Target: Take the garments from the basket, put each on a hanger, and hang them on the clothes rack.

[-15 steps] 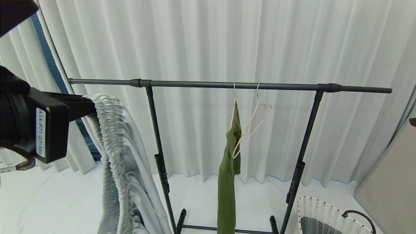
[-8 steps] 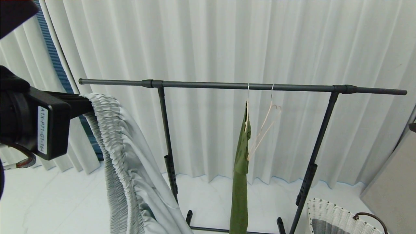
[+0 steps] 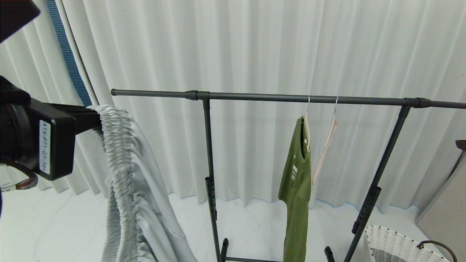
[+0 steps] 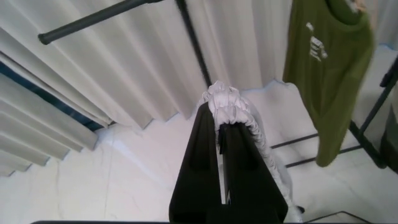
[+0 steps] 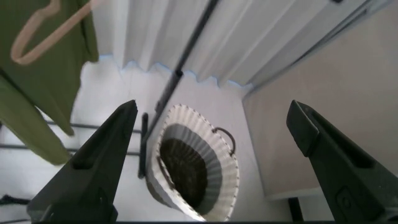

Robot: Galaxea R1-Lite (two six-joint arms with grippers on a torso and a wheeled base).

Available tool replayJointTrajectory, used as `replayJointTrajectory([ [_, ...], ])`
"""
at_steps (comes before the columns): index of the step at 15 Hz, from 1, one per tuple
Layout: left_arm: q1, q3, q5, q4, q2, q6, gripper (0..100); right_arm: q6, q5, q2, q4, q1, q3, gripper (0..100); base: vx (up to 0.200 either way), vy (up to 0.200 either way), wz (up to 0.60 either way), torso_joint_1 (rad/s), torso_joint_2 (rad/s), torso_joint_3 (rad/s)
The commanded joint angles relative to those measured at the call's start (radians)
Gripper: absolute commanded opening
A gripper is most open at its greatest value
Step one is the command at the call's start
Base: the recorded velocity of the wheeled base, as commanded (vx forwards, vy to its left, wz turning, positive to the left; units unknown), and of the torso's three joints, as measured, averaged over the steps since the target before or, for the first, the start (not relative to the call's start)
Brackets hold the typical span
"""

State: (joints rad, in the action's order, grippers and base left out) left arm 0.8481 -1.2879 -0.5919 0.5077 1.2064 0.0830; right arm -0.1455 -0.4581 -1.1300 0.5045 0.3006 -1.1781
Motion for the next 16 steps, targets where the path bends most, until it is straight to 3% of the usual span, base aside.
replayJointTrajectory([
  [1, 0.0, 0.001, 0.0, 0.0, 0.001, 0.0, 0, 0.001, -0.001, -0.001, 0.0, 0.0, 0.006, 100, 0.2, 0.0, 0.0, -0.002, 0.0, 0.002],
  [7, 0.0, 0.001, 0.001, 0.0, 0.002, 0.0, 0, 0.003, -0.001, 0.01, 0.0, 0.0, 0.04, 100, 0.2, 0.0, 0.0, 0.004, 0.0, 0.001],
  [11, 0.0, 0.005, 0.003, -0.001, 0.001, 0.003, 0, 0.007, 0.029, 0.016, -0.017, 0.0, 0.089, 100, 0.0, 0.0, 0.0, 0.0, 0.0, 0.0],
  [13, 0.0, 0.009, 0.001, -0.001, 0.001, 0.003, 0, 0.038, 0.087, -0.022, -0.112, 0.0, 0.141, 100, 0.0, 0.0, 0.0, 0.0, 0.0, 0.0],
  [16, 0.0, 0.024, 0.003, 0.0, -0.002, 0.003, 0, 0.155, 0.087, -0.178, -0.277, 0.064, 0.198, 100, 0.0, 0.0, 0.0, 0.0, 0.0, 0.0],
])
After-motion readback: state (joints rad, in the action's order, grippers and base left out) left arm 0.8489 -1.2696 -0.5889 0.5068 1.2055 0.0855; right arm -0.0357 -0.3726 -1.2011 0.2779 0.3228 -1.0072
